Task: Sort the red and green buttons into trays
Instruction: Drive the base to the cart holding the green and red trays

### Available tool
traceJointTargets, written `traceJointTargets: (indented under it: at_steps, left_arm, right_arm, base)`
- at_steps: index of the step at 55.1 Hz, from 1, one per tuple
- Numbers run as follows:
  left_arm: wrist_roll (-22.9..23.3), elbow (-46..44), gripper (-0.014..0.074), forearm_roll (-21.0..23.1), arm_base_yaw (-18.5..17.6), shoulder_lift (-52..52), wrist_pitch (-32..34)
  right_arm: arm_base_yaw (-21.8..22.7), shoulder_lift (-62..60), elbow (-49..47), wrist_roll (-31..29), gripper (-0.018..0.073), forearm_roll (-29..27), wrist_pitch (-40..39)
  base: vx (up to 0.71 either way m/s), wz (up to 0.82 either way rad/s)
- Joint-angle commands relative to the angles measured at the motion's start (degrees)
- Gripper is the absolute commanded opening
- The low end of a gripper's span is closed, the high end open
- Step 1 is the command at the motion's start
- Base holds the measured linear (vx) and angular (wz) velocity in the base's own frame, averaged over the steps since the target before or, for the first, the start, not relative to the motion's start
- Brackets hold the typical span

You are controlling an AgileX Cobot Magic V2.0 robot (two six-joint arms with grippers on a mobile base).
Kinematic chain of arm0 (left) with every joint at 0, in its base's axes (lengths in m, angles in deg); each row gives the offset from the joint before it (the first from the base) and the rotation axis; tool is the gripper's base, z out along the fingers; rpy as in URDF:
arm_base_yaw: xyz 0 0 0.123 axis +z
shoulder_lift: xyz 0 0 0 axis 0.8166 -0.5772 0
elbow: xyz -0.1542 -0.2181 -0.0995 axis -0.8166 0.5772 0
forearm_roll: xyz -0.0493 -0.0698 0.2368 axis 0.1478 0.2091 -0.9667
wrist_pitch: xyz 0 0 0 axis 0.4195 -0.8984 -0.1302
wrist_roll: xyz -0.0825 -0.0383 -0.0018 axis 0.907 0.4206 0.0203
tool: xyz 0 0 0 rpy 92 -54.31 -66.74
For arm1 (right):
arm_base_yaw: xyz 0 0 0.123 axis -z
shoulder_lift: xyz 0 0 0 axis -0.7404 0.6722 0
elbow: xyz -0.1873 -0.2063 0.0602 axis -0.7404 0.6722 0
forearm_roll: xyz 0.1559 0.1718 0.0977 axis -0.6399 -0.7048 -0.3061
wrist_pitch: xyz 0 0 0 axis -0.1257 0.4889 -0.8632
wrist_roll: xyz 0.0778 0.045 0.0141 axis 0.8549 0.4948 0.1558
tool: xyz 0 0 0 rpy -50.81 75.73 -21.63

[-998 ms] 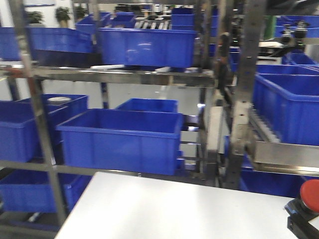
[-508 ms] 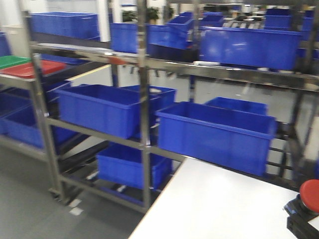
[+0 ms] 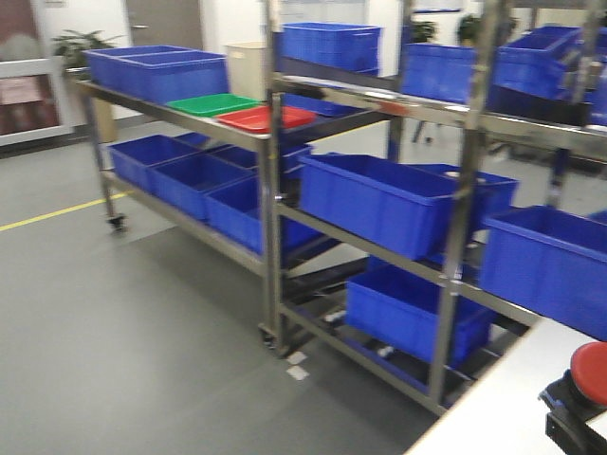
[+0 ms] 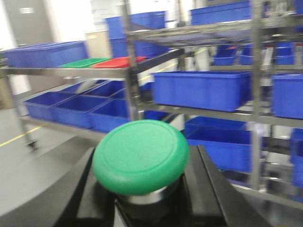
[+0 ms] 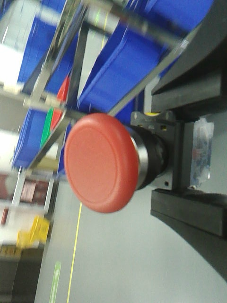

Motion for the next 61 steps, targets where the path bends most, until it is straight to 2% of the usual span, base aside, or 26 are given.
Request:
traceJointTargets:
  at_steps: [1, 29, 41, 61]
  left_arm:
    - [0.46, -1.74, -0.0003, 0.79, -0.15, -0.06, 4.49]
    - [0.46, -1.74, -0.0003, 0.79, -0.15, -0.06, 4.49]
    - [0.46, -1.74, -0.0003, 0.79, -0.15, -0.06, 4.42]
    - [0.46, -1.74, -0.0003, 0.79, -0.15, -0.06, 4.42]
  right_arm:
    - [0.35, 0.05, -1.84, 0.12, -0.0008, -2.11, -0.11]
    - [0.3, 0.05, -1.84, 0.12, -0.0008, -2.11, -0.11]
    - [-3.11, -1.15, -1.84, 0.12, -0.0008, -1.9, 0.24]
    - [-3.08, -1.41, -1.84, 0.12, -0.0008, -1.93, 0.13]
  base:
    - [-0.03, 0.65]
    - [0.06, 0.69]
    - [0.18, 0.67]
    - [0.24, 0.5]
